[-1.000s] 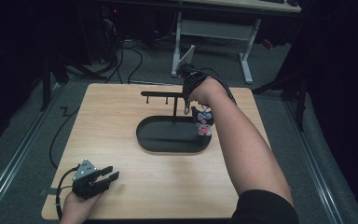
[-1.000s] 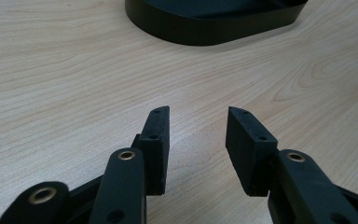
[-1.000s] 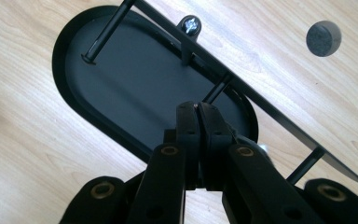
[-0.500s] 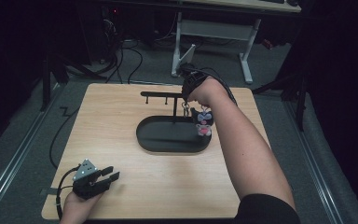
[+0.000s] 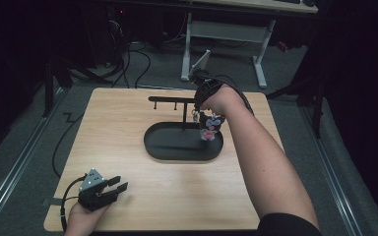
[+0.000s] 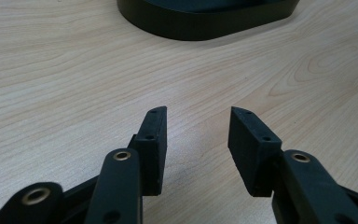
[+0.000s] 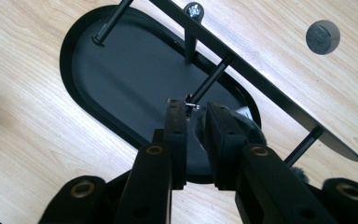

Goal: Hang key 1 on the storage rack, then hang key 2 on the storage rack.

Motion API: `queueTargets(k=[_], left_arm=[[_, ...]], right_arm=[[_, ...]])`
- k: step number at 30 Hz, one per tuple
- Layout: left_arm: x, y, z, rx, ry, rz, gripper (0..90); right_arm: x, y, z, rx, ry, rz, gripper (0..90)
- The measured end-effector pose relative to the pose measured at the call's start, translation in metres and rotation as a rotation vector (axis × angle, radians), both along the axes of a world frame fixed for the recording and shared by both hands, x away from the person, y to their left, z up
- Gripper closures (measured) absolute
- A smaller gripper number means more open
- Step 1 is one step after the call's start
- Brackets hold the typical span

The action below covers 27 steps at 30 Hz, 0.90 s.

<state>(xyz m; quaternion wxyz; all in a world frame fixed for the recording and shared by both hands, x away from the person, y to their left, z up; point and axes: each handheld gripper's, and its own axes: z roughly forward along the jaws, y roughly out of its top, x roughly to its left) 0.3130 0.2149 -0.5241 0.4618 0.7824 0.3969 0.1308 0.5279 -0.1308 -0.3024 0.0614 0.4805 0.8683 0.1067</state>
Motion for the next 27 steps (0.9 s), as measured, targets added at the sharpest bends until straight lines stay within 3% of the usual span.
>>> queueTargets(k=[9,18,25,27], left_arm=[[-0.002,0.003,-0.004,-0.007,0.008,0.017,50.9],[-0.001,0.002,-0.003,-0.005,0.002,0.033,38.3],[0.000,0.000,-0.005,-0.007,0.011,0.014,31.6],[-0.001,-0.002,-0.006,0.001,0.012,0.006,31.8]], right_arm=[[-0.011,-0.009,-0.001,0.035,-0.020,-0.001,66.0],[-0.027,-0.016,-0.006,0.070,-0.049,0.002,44.4],[-0.051,-0.019,-0.020,0.148,-0.114,0.050,31.0],[-0.058,-0.023,-0.026,0.146,-0.138,0.066,30.2]])
